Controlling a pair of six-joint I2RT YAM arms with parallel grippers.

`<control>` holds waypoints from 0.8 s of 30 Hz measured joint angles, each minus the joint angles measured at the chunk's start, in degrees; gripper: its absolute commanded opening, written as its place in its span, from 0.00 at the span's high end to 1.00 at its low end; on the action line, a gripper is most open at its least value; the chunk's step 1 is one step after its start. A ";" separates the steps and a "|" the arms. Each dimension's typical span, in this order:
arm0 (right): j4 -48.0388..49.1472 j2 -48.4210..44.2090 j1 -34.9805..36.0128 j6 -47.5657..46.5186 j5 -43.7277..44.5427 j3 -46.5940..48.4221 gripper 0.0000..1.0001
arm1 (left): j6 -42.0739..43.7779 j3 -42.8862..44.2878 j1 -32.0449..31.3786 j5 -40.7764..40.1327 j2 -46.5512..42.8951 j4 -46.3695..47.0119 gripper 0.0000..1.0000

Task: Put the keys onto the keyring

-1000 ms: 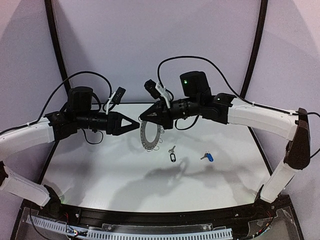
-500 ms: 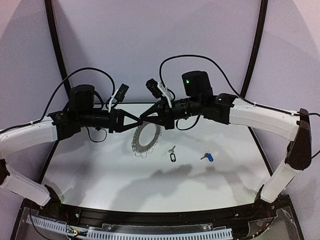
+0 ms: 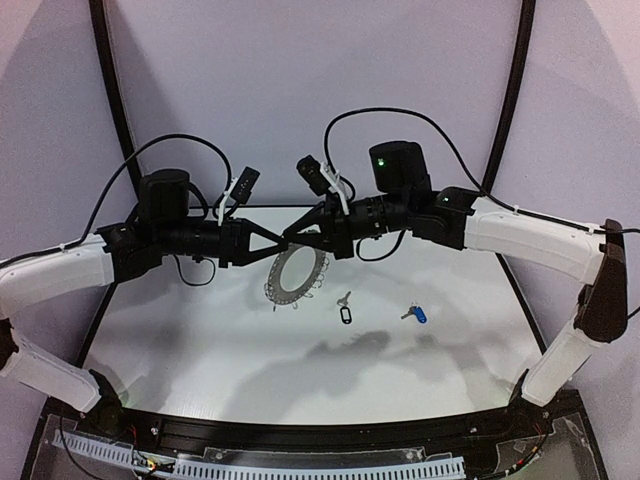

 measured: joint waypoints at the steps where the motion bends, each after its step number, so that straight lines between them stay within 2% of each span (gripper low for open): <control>1: 0.02 -0.13 0.00 0.02 -0.02 -0.11 1.00 | 0.00 0.02 -0.09 -0.31 -0.09 -0.11 0.99; 3: 0.50 -0.48 0.00 -0.02 -0.24 -0.57 0.91 | 0.02 0.02 -0.50 -1.29 -0.44 -0.46 0.99; 5: 1.14 -0.85 0.04 -0.07 -0.83 -1.18 0.90 | 0.07 0.02 -1.03 -1.86 -0.92 -1.07 0.99; 9: 1.62 -1.66 -0.07 0.48 -2.03 -1.27 0.70 | 1.09 0.02 -0.79 -2.62 -1.66 -3.21 0.99; 18: 1.40 -6.97 0.13 0.04 -2.54 -1.27 0.56 | 3.65 -0.98 -0.63 -4.57 -1.88 -3.41 0.99; 21: -0.24 -8.76 0.13 -1.18 0.22 -1.64 0.39 | 3.43 -0.98 -0.63 -6.78 -1.88 -3.43 0.99; 23: -0.79 -9.79 0.13 -1.38 2.25 -2.69 0.21 | 3.34 -0.98 -0.63 -8.20 -1.99 -3.45 0.99; 24: -1.22 -10.32 0.13 -1.14 3.13 -3.39 0.07 | 3.34 -1.03 -0.63 -9.05 -2.10 -3.45 0.99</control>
